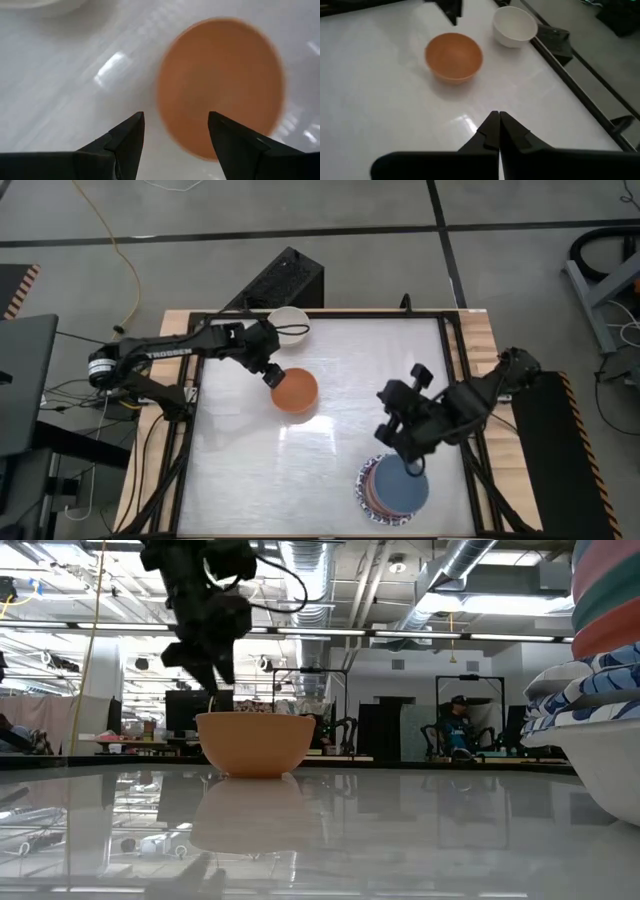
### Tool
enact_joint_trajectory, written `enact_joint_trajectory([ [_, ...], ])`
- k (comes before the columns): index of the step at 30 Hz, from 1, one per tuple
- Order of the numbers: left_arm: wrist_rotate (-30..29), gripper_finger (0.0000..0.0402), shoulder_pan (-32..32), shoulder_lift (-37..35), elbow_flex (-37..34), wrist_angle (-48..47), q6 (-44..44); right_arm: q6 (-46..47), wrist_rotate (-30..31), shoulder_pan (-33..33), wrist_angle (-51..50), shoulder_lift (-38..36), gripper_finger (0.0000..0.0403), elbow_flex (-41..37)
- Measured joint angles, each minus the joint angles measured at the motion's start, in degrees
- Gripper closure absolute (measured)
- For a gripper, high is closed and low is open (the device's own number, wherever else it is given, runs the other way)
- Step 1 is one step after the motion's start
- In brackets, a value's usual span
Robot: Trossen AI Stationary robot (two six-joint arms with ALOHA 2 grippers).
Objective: Nest bowls inside each other
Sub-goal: Stack the white bowl on top of the other blue bowl
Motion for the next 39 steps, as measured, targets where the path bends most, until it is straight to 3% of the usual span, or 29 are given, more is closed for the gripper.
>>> enact_joint_trajectory([
  [8,-7.53,0.0193,-0.83,0.00,-1.03,1.49,0.07,-3.53,0.33,-5.65,0.02,0.02,0.0332,0.00],
  [14,-15.10,0.0193,0.88,0.00,-1.03,7.41,4.33,-4.72,0.31,-7.85,0.02,0.02,0.0320,0.00],
  [18,-12.04,0.0193,5.88,0.00,-1.03,12.27,6.39,-4.87,-0.17,-8.83,0.02,0.02,0.0321,0.00],
  [23,-11.44,0.0193,9.54,0.00,-1.03,13.52,24.96,-4.84,-0.19,-8.88,0.04,0.03,0.0321,0.00],
  [27,-8.37,0.0193,12.35,0.00,-1.03,13.55,34.51,-4.66,-0.21,-8.88,0.43,0.04,0.0321,0.00],
  [33,-3.25,0.0193,15.55,4.34,-1.03,15.09,40.85,-4.65,-0.23,-8.88,0.70,0.04,0.0321,0.00],
  [39,-2.82,0.0193,16.03,11.36,-1.08,15.83,46.85,-4.43,-0.36,-8.88,1.09,0.04,0.0321,-0.02],
])
